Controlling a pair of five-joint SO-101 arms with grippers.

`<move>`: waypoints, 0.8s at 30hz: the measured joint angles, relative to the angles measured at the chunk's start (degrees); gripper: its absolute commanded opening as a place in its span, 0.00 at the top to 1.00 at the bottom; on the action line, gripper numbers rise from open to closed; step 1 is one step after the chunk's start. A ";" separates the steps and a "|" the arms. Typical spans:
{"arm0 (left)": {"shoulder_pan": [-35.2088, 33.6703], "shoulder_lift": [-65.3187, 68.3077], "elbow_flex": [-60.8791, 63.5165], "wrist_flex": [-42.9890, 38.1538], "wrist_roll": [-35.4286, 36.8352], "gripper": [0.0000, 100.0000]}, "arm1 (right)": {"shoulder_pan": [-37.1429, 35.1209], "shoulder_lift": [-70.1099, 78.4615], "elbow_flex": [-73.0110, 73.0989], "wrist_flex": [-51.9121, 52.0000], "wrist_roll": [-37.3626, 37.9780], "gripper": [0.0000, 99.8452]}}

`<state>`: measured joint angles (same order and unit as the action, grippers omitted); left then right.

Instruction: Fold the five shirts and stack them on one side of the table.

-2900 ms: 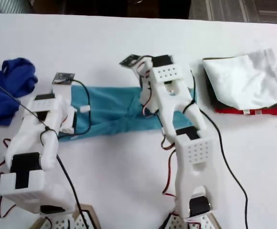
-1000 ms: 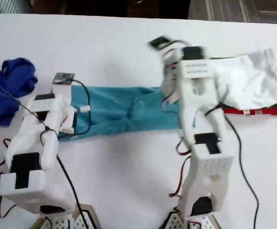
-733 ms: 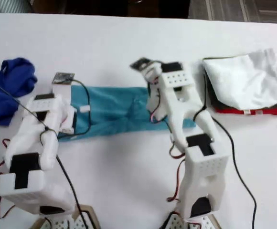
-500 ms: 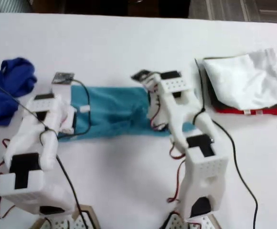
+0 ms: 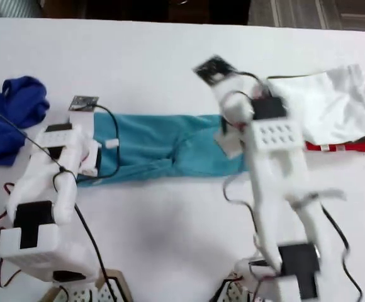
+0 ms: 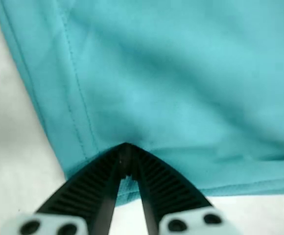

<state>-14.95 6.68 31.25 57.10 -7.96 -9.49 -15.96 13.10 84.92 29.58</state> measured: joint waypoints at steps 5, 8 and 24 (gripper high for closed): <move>-1.32 0.26 -8.35 7.91 -0.09 0.94 | 5.36 -14.77 22.33 -5.36 0.00 0.98; -3.96 0.70 -16.70 14.95 -0.18 0.83 | 9.93 -21.63 35.52 -9.67 0.00 0.98; -12.57 26.46 -41.76 20.31 -0.09 0.76 | 40.18 -39.30 65.32 -28.92 19.69 0.98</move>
<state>-27.52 33.14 -10.51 77.41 -8.04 30.68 -55.25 78.42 56.00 49.27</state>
